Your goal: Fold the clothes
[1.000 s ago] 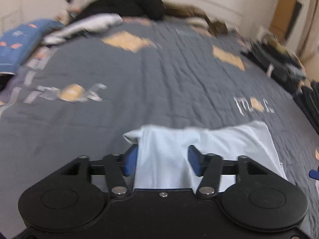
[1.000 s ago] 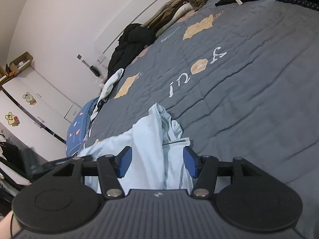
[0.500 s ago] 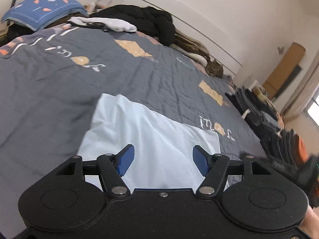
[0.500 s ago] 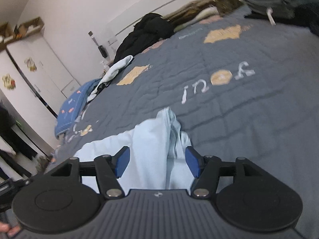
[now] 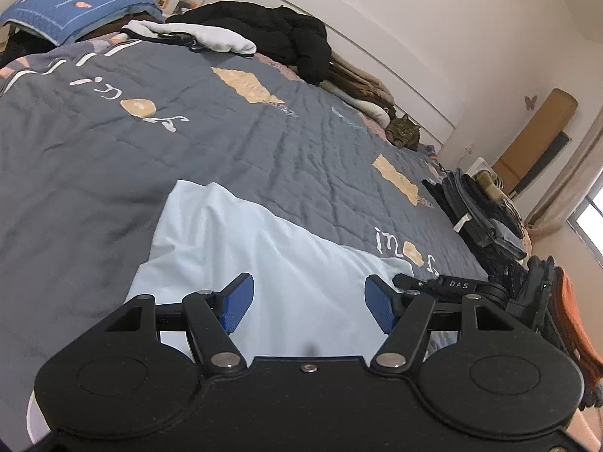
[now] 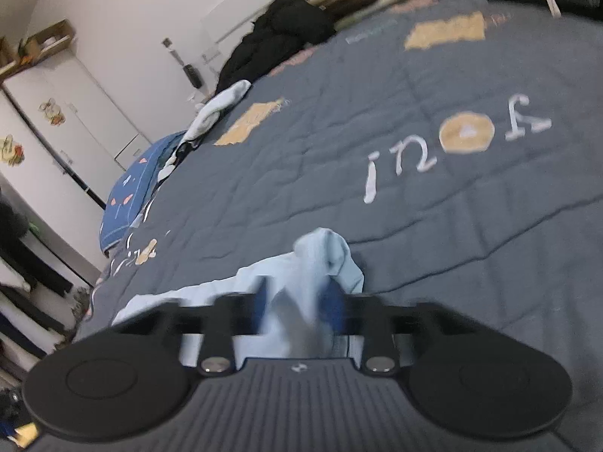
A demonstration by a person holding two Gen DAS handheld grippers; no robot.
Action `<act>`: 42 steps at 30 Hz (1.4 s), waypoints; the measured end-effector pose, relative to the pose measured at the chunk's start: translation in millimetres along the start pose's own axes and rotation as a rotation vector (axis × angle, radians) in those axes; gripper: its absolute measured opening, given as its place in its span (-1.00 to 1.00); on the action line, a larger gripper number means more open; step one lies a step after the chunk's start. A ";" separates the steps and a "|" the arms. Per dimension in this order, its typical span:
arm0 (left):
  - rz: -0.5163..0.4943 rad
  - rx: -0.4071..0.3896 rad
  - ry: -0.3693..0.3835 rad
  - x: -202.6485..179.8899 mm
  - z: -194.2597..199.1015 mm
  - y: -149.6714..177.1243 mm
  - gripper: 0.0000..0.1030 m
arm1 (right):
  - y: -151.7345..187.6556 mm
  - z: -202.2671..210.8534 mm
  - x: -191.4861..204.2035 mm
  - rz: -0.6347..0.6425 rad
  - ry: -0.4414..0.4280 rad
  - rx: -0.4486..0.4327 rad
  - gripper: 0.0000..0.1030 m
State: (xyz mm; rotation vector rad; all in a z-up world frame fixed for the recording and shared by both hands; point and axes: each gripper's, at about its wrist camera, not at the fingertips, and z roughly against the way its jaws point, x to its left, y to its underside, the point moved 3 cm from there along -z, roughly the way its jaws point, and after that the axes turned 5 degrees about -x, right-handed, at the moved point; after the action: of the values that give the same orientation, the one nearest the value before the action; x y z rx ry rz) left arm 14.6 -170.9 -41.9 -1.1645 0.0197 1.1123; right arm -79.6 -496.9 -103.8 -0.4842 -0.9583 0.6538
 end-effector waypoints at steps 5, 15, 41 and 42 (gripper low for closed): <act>0.005 -0.016 0.011 2.0 5.4 -5.4 0.25 | -10.8 4.9 -15.8 -0.133 -0.021 -0.091 -0.94; -0.133 0.027 0.020 -10.2 8.0 0.0 0.27 | -23.6 47.4 -16.4 -0.074 0.095 -0.084 -0.31; -1.366 0.061 0.254 -133.5 14.2 187.5 -0.42 | 52.3 124.4 -10.3 0.026 0.185 -0.022 -0.01; -1.377 0.064 0.258 -135.6 12.4 191.1 -0.42 | 51.5 124.4 -11.7 0.017 0.174 -0.021 -0.01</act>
State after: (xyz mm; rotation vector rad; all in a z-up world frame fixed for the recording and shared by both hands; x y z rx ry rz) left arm -193.6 -261.7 -100.6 -0.9291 -0.4752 -0.2535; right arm -206.9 -457.0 -81.9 -0.5595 -0.7984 0.6072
